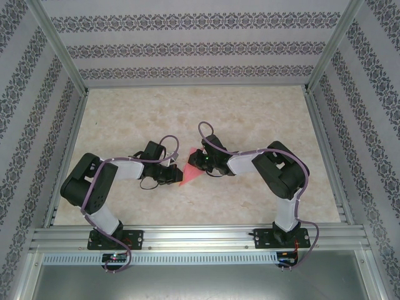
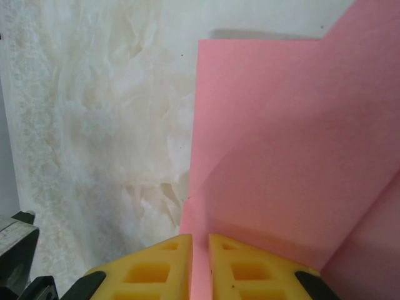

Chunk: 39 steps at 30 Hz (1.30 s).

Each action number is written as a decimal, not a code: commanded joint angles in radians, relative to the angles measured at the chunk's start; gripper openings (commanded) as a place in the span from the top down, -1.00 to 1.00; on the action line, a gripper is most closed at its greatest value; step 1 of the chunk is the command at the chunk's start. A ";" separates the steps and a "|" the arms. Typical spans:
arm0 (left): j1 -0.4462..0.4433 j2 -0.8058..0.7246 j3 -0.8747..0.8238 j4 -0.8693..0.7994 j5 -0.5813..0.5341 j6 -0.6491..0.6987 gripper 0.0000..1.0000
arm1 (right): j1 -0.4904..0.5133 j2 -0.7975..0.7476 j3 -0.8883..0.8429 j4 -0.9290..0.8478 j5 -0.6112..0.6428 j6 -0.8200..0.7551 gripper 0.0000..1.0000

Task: Fold a paper plane with a square sheet of paper (pick it up from the middle)
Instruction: Fourth fold the wing at the center of the table.

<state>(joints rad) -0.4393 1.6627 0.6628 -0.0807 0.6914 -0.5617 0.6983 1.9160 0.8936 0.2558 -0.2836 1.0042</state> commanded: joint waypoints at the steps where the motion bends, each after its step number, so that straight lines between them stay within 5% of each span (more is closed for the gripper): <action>1: 0.014 -0.036 0.001 -0.068 -0.039 0.036 0.69 | 0.005 0.041 -0.003 -0.054 0.053 0.001 0.70; 15: 0.014 -0.058 -0.025 -0.092 -0.096 0.047 0.90 | 0.007 0.050 -0.030 -0.047 0.050 -0.002 0.70; 24: 0.014 -0.110 -0.028 -0.131 -0.147 0.061 0.66 | 0.009 0.055 -0.035 -0.053 0.050 -0.003 0.71; 39: 0.014 -0.060 -0.022 -0.123 -0.120 0.052 0.77 | 0.008 0.055 -0.041 -0.055 0.050 -0.004 0.71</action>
<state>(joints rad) -0.4339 1.5929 0.6464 -0.1875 0.5735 -0.5240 0.7006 1.9217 0.8898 0.2726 -0.2817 1.0042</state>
